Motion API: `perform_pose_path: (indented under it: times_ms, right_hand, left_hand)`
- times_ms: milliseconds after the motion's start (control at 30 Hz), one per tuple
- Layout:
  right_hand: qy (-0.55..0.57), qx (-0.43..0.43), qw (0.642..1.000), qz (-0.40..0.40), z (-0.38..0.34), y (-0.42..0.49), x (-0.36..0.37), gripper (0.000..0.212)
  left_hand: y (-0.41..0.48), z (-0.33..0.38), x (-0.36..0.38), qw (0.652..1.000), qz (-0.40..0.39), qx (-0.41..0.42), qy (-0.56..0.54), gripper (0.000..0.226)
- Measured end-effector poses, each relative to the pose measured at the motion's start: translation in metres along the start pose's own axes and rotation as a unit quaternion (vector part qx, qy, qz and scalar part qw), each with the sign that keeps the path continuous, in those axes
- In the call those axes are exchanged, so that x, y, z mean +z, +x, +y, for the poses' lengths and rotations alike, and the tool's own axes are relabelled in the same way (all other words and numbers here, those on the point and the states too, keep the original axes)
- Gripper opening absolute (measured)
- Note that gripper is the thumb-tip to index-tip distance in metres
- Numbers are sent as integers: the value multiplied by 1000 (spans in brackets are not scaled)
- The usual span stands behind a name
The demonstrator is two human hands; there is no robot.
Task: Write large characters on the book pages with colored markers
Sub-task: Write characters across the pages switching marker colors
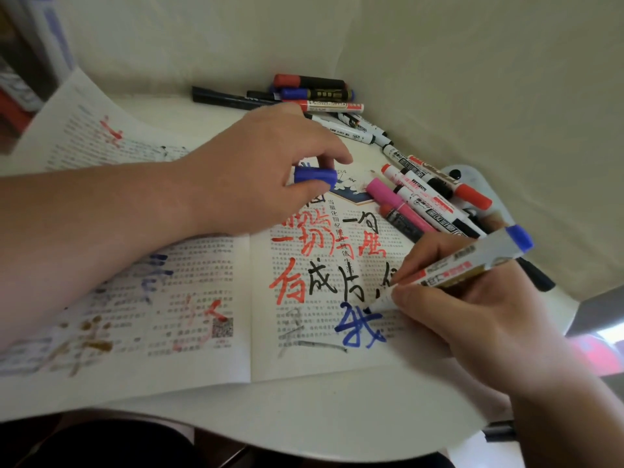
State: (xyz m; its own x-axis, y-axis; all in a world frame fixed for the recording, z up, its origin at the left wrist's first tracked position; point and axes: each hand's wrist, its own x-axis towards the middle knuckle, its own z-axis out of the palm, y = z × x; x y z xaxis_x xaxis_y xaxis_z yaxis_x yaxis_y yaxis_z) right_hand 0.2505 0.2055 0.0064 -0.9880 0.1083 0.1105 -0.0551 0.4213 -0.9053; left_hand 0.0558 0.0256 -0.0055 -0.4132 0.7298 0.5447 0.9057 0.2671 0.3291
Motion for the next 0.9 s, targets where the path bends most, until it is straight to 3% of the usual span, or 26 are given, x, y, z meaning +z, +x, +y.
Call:
perform_pose_path:
  times_ms: [100,167,233,333,467,733,900]
  right_hand:
    - [17,11,1000,18,-1,7,-4,7]
    - [64,-5,997,37,-4,19,-7,18]
    - [117,-35,991,54,-14,36,-9,13]
    - [141,-71,985,68,-38,74,-14,15]
    - [161,-73,979,97,-53,127,-16,7]
    - [252,-46,948,190,-17,130,0,7]
    - [263,-46,955,133,-17,127,-1,10]
  left_hand:
    - [1,-1,1,1000,25,2,-9,31]
    - [0,3,0,997,49,-35,-48,32]
    - [0,5,3,986,85,-90,-113,32]
    - [4,5,5,936,132,-178,-272,37]
    - [9,-2,-2,886,147,-251,-360,30]
    - [10,0,-6,852,151,-233,-443,31]
    - [8,10,-6,860,141,-203,-447,31]
